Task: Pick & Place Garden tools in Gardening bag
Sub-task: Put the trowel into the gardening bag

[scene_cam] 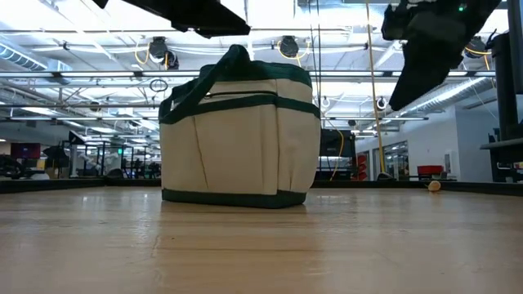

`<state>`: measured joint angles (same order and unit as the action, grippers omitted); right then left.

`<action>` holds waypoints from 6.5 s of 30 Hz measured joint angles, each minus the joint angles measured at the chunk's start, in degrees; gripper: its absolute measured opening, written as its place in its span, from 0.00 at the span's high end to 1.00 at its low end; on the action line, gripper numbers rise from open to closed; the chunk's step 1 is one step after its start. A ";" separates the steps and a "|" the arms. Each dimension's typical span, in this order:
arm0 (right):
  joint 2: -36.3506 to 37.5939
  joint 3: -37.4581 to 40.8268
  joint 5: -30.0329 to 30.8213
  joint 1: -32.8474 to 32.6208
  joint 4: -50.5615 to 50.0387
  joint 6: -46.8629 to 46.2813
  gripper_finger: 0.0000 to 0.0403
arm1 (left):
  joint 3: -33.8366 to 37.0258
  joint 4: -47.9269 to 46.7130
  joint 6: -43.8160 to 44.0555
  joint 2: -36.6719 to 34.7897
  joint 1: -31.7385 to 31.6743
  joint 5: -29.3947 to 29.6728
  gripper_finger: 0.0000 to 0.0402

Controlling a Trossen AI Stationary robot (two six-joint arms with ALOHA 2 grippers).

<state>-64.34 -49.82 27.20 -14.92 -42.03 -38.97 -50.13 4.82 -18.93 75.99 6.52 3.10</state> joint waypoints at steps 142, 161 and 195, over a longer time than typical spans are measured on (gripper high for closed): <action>12.65 29.94 -11.45 48.81 21.70 0.07 0.84 | 0.02 -0.37 4.48 0.07 -0.07 0.04 0.61; 17.49 29.76 -10.93 28.28 34.11 -0.52 0.84 | 0.02 -0.37 5.62 0.07 -0.07 0.04 0.61; -1.56 8.38 -4.72 1.39 50.80 7.75 0.84 | 0.02 -0.30 5.15 0.07 1.28 -0.08 0.61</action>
<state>-65.90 -41.44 22.48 -13.53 8.77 -31.23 -50.11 4.52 -13.78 76.05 7.81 3.02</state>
